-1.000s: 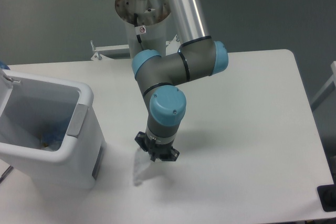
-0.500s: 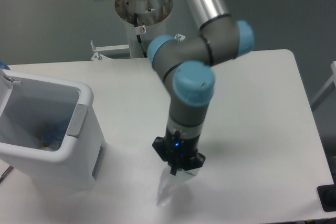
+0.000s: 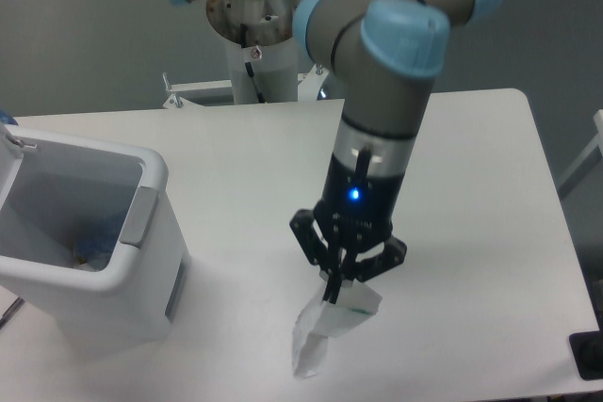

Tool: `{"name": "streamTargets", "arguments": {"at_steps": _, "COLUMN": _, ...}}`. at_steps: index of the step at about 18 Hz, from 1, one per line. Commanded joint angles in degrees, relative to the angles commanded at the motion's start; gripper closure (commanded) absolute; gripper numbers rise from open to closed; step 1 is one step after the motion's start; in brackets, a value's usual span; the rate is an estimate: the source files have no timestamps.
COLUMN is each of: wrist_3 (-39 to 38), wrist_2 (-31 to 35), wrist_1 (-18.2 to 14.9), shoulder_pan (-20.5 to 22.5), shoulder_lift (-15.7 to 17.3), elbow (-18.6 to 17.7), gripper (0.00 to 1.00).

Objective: Place the trash in the trash can
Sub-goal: 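Carry the white paper over the trash bin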

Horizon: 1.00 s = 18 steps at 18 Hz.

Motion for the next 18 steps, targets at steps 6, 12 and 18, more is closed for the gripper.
{"name": "streamTargets", "arguments": {"at_steps": 6, "wrist_3": -1.1, "wrist_2": -2.6, "wrist_1": -0.1, "shoulder_pan": -2.7, "shoulder_lift": 3.4, "elbow": -0.9, "gripper": 1.00}}
{"name": "streamTargets", "arguments": {"at_steps": 12, "wrist_3": -4.9, "wrist_2": -2.6, "wrist_1": -0.4, "shoulder_pan": -11.3, "shoulder_lift": 7.7, "elbow": -3.6, "gripper": 1.00}}
{"name": "streamTargets", "arguments": {"at_steps": 18, "wrist_3": -4.6, "wrist_2": -2.5, "wrist_1": -0.5, "shoulder_pan": -17.7, "shoulder_lift": 13.9, "elbow": -10.0, "gripper": 1.00}}
